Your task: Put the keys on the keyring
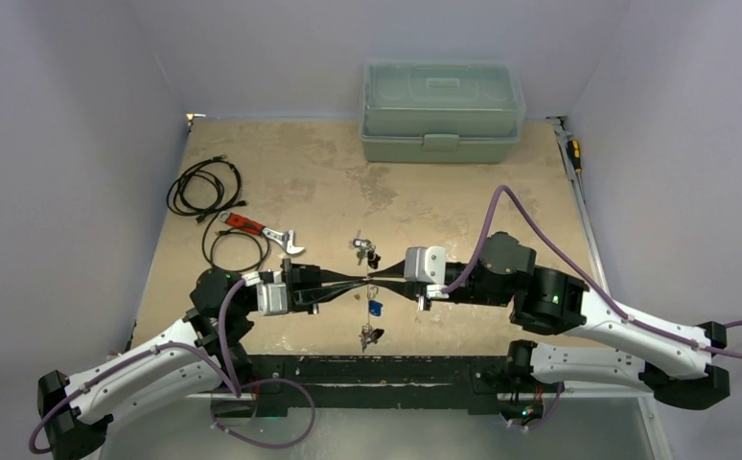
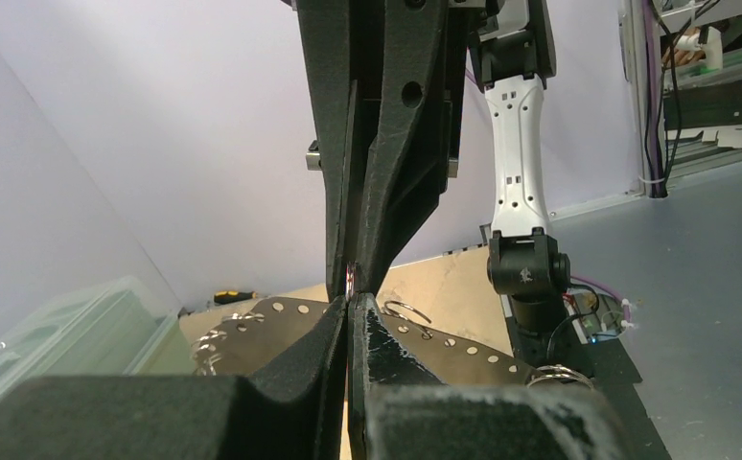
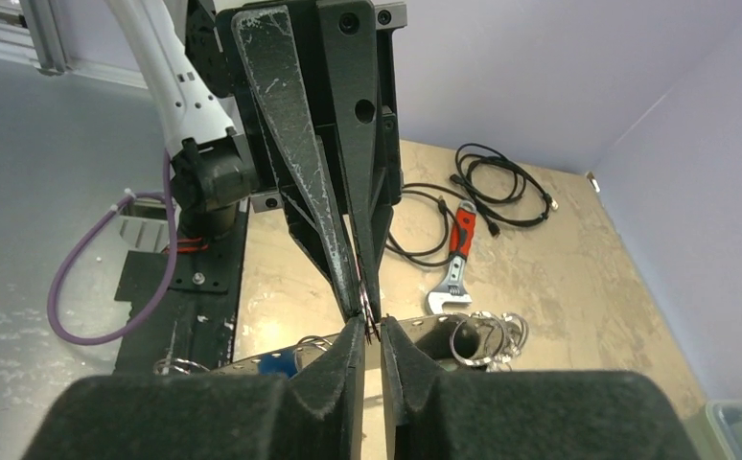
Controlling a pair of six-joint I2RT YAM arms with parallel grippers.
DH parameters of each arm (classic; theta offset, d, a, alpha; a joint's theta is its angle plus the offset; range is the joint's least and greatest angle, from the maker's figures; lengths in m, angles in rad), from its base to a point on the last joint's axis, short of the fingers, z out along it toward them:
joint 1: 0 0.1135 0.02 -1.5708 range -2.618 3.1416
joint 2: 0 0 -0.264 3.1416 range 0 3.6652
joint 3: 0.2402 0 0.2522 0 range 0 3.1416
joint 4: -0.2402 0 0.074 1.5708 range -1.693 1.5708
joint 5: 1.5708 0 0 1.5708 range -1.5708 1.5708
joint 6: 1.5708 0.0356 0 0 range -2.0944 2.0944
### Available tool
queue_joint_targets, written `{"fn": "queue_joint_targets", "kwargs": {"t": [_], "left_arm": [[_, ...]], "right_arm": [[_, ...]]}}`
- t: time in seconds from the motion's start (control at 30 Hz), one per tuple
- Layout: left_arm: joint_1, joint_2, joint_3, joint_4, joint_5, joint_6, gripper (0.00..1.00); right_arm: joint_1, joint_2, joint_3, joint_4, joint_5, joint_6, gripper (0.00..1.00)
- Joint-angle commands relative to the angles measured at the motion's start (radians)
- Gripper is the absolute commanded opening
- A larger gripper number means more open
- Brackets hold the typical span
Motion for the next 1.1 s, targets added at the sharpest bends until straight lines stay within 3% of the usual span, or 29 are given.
{"fn": "queue_joint_targets", "kwargs": {"t": [0.0, 0.13, 0.3, 0.43, 0.53, 0.83, 1.07], "left_arm": [[0.000, -0.008, 0.004, 0.082, 0.011, -0.011, 0.00], [0.000, -0.008, 0.003, 0.078, 0.008, -0.010, 0.00], [-0.001, -0.010, 0.053, -0.059, -0.004, 0.061, 0.00], [0.000, -0.024, 0.119, -0.273, -0.034, 0.180, 0.34], [-0.001, -0.045, 0.136, -0.362, -0.070, 0.219, 0.43], [-0.001, -0.013, 0.215, -0.624, -0.107, 0.349, 0.38], [-0.001, -0.005, 0.205, -0.604, -0.198, 0.359, 0.31]], "right_arm": [[0.001, 0.015, 0.023, 0.034, -0.020, 0.004, 0.09], [0.001, 0.020, 0.026, 0.031, -0.029, 0.004, 0.00], [0.001, 0.019, 0.032, 0.017, -0.005, -0.002, 0.00], [0.001, 0.030, 0.071, -0.051, 0.039, -0.017, 0.00], [0.001, 0.059, 0.125, -0.132, 0.087, -0.033, 0.00], [0.001, 0.301, 0.423, -0.537, 0.293, -0.072, 0.00], [0.002, 0.454, 0.587, -0.749, 0.388, -0.064, 0.00]]}}
